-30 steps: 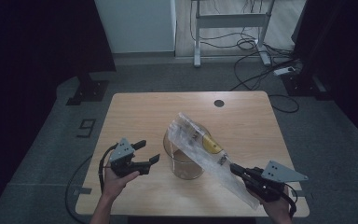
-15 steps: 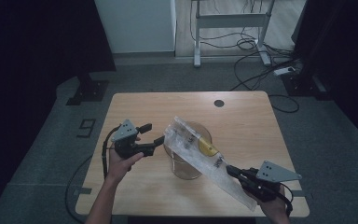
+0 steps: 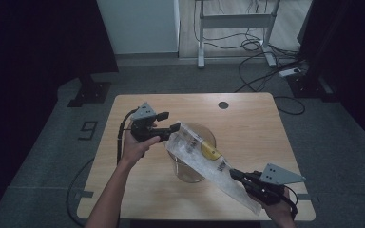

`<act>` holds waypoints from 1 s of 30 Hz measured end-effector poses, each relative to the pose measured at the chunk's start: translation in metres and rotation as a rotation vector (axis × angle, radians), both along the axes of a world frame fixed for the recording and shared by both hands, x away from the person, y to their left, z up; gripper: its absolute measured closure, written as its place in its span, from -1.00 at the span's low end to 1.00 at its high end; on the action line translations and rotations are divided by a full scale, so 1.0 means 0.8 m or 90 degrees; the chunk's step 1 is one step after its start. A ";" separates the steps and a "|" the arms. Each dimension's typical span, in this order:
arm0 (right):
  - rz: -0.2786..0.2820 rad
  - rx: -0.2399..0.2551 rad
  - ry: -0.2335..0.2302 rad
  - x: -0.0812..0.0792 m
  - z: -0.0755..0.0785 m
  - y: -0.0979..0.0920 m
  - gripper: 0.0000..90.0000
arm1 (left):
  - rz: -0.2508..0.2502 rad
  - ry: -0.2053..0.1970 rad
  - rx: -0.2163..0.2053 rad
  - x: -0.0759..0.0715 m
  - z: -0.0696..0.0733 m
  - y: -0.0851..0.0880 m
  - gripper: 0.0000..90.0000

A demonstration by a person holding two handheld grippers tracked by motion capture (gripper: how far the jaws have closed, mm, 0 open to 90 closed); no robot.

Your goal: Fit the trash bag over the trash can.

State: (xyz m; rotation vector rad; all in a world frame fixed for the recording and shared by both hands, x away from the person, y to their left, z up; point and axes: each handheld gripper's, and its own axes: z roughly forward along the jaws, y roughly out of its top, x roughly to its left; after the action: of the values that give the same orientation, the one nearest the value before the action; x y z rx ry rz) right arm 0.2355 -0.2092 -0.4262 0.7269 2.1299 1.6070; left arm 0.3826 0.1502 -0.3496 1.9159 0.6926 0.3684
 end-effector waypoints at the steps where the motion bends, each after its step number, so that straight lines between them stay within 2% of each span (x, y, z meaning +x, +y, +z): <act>1: 0.000 0.000 0.000 0.000 0.000 0.000 0.97 | 0.000 0.000 0.000 0.000 0.000 0.000 -0.24; 2: 0.002 -0.001 0.003 0.001 -0.001 0.001 0.97 | -0.002 -0.002 0.012 0.005 0.001 -0.006 -0.24; 7: 0.001 -0.004 0.007 0.003 -0.004 0.002 0.97 | -0.012 0.014 0.010 0.015 0.001 -0.015 -0.25; 9: 0.002 -0.004 0.008 0.002 -0.005 0.003 0.97 | -0.011 0.045 0.023 0.024 -0.007 -0.023 -0.24; 11: 0.003 -0.005 0.007 0.001 -0.004 0.003 0.97 | -0.010 0.050 0.030 0.025 -0.010 -0.025 -0.24; 13: 0.004 -0.005 0.006 0.001 -0.004 0.003 0.97 | -0.018 0.064 0.048 0.027 -0.020 -0.032 -0.24; 16: 0.002 -0.007 0.008 0.001 -0.005 0.003 0.97 | -0.014 0.070 0.083 0.026 -0.030 -0.038 -0.24; 17: 0.000 -0.007 0.009 0.001 -0.005 0.003 0.97 | -0.014 0.069 0.096 0.024 -0.032 -0.039 -0.24; 25: -0.012 -0.011 0.013 0.001 -0.005 0.006 0.96 | -0.028 0.060 0.137 0.014 -0.044 -0.047 -0.24; 28: -0.021 -0.014 0.014 0.001 -0.004 0.008 0.95 | -0.048 0.040 0.182 0.010 -0.050 -0.056 -0.24; 30: -0.027 -0.017 0.014 0.001 -0.005 0.008 0.95 | -0.046 0.032 0.177 0.009 -0.048 -0.055 -0.25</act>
State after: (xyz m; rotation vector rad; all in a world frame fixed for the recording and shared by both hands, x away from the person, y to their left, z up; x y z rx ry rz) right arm 0.2364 -0.2028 -0.4300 0.7800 2.1326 1.5515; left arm 0.3899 0.1063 -0.3877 2.2137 0.6284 0.3890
